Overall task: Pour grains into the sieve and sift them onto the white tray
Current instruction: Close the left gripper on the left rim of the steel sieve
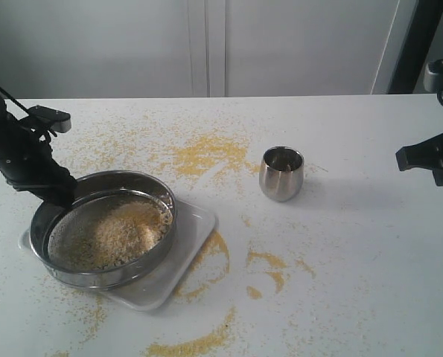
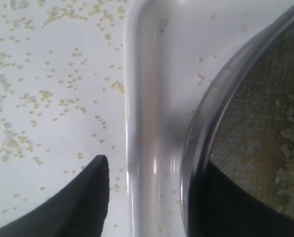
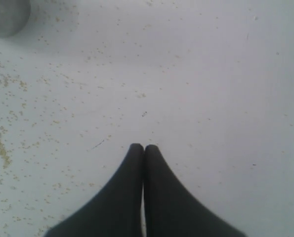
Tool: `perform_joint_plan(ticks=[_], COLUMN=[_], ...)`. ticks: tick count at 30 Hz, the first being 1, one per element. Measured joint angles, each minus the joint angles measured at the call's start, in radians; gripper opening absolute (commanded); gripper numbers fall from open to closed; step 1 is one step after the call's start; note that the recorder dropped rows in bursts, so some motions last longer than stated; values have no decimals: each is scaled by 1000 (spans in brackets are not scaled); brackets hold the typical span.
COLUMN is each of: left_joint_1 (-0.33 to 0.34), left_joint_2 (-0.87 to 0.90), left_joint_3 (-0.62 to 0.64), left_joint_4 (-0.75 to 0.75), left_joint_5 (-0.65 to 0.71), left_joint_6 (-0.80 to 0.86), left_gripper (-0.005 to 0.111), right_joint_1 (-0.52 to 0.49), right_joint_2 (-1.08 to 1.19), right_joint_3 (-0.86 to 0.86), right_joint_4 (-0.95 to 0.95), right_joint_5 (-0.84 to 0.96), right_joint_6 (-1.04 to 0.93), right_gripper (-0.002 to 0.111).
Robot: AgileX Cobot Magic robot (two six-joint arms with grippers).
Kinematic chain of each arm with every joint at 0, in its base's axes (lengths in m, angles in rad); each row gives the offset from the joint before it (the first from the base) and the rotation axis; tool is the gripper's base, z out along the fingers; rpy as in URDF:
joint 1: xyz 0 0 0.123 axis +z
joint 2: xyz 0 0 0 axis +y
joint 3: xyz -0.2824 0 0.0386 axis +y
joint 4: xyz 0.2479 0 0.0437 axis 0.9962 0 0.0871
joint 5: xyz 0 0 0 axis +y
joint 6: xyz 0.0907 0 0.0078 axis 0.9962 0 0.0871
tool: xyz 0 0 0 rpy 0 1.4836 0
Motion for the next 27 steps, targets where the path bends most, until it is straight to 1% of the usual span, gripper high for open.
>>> perform_joint_plan(ticks=[6, 8, 12, 14, 17, 27], left_joint_1=[-19, -28, -43, -48, -52, -52], left_joint_2=[9, 11, 13, 13, 13, 13], left_joint_3=[0, 0, 0, 0, 0, -4], left_joint_4=[25, 36, 47, 49, 55, 54], left_joint_5=[-4, -15, -28, -29, -30, -5], left_joint_6=[0, 0, 0, 0, 2, -12], left_gripper=[53, 49, 32, 21, 1, 0], right_joint_1=[0, 0, 0, 0, 0, 0], right_joint_2=[0, 0, 0, 0, 0, 0], right_joint_3=[0, 0, 0, 0, 0, 0], right_joint_4=[0, 0, 0, 0, 0, 0], right_joint_5=[0, 0, 0, 0, 0, 0], right_joint_6=[0, 0, 0, 0, 0, 0], right_gripper=[0, 0, 0, 0, 0, 0])
